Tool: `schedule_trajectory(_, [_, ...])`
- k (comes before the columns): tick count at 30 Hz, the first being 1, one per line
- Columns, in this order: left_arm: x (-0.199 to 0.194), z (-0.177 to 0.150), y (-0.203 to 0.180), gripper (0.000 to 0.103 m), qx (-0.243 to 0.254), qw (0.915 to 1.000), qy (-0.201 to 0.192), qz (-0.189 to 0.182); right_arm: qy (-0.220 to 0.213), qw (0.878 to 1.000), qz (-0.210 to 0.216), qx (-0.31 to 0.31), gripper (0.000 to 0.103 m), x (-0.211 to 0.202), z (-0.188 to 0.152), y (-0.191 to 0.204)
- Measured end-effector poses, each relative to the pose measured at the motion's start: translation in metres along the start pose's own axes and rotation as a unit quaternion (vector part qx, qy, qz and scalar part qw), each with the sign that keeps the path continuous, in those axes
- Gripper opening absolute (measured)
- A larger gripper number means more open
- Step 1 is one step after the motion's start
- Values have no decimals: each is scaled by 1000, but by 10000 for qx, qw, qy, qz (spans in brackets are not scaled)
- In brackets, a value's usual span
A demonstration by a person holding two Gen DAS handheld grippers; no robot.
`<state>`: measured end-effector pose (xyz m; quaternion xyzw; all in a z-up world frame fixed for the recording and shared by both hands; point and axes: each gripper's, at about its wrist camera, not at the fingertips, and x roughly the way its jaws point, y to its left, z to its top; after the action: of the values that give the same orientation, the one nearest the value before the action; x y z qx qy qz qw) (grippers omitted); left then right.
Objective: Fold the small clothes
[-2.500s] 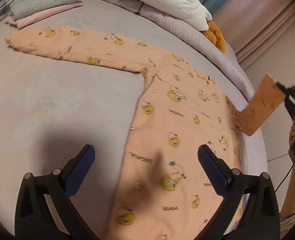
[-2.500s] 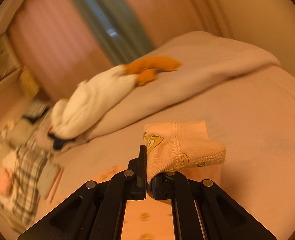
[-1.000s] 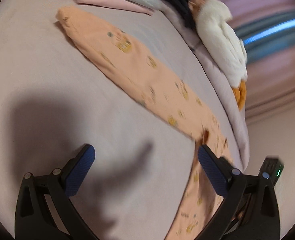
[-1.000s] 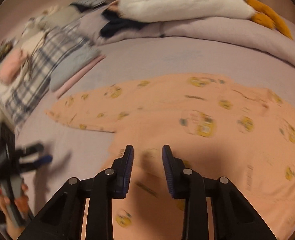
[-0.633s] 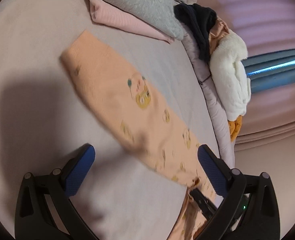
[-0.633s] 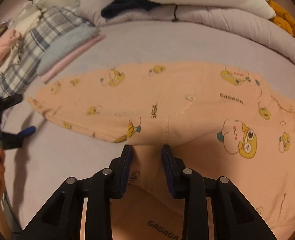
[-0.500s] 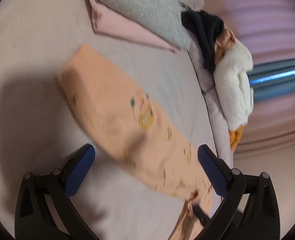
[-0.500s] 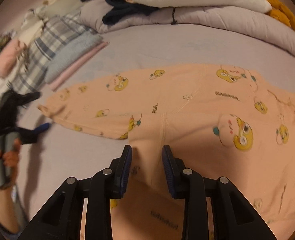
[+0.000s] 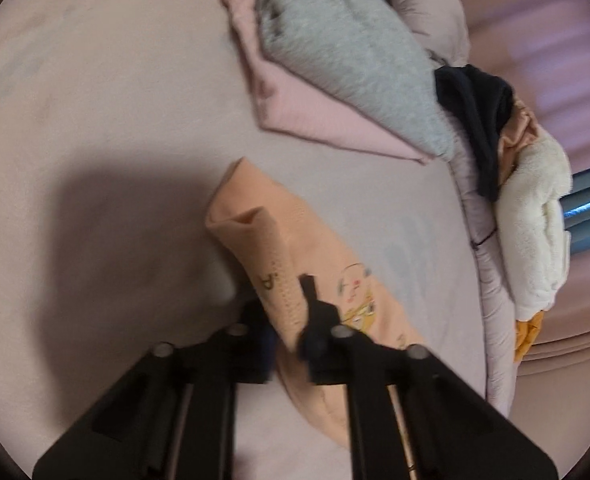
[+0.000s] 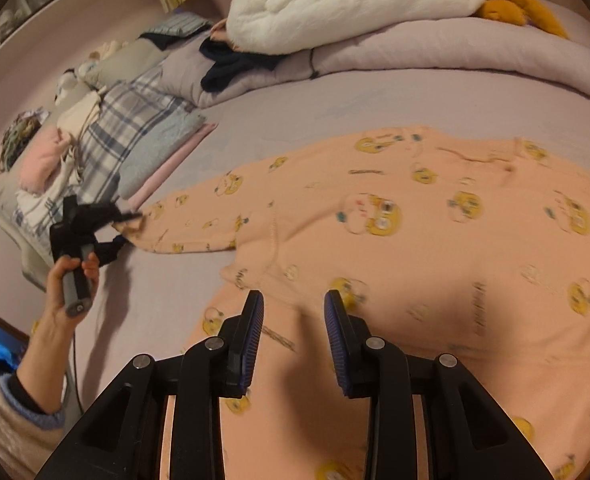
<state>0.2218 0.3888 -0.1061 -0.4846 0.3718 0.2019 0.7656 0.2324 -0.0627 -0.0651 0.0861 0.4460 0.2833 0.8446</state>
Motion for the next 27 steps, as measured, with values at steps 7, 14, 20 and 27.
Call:
schedule_trajectory(7, [-49, -35, -78, 4, 1581, 9856, -563, -230, -126, 9991, -174, 368, 33, -21, -11, -27])
schedule_trajectory(14, [-82, -126, -187, 4, 3362, 9355, -724, -810, -395, 9974, -175, 584, 33, -45, -26, -40])
schedule_trajectory(20, [-70, -236, -244, 5, 4364, 8903, -174, -1287, -591, 9943, -171, 866, 33, -68, -41, -63])
schedule_trajectory(27, [-36, -303, -247, 12, 4653, 8711, 635, -1435, -631, 9892, -48, 1321, 37, -83, -56, -92])
